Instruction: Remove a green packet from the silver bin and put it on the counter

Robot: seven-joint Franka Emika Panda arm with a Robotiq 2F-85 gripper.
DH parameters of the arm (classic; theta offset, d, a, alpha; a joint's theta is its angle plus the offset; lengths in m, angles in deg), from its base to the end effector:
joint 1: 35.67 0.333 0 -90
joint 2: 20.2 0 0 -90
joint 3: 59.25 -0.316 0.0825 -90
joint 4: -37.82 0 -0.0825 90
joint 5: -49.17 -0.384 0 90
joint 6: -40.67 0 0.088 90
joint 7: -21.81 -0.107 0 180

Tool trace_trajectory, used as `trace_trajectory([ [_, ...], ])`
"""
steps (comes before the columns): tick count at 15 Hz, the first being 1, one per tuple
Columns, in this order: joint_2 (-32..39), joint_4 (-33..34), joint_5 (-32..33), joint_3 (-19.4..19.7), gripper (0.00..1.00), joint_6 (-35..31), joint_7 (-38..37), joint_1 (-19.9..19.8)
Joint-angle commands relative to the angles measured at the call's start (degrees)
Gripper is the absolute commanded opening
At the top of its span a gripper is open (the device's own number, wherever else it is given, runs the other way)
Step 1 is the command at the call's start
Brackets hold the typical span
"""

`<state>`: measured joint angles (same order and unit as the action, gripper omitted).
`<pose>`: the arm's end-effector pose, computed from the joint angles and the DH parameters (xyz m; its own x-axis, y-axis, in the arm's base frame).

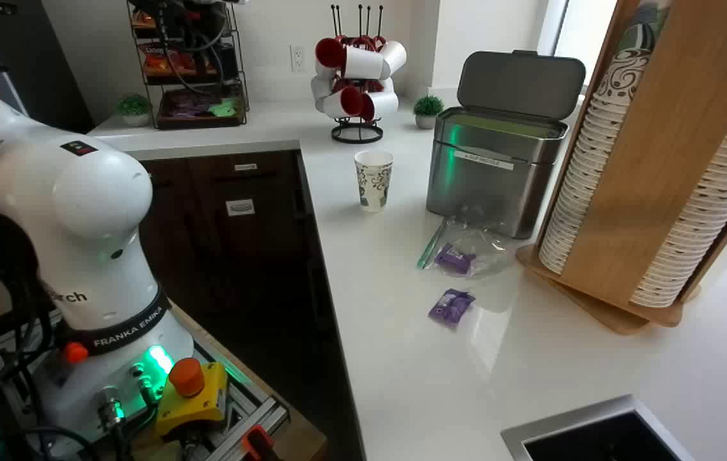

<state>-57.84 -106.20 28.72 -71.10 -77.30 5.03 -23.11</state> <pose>0.3318 0.1788 0.5129 0.9925 -0.0484 0.1122 -0.0181 -0.9661 -0.2574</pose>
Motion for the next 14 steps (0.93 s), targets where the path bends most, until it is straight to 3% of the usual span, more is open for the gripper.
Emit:
trace_trajectory([
  [1,-0.04,0.15,-0.22,-0.34,1.0,0.27,0.21,-0.46],
  [4,-0.02,0.15,-0.22,-0.34,1.0,0.27,0.22,-0.46],
  [7,3.0,-0.3,4.35,0.15,1.0,-4.67,-3.86,-6.91],
  [11,11.4,0.18,9.36,4.12,1.0,-20.47,-3.8,-15.26],
  [14,20.64,4.24,11.95,5.6,1.0,-33.78,-6.81,-19.86],
])
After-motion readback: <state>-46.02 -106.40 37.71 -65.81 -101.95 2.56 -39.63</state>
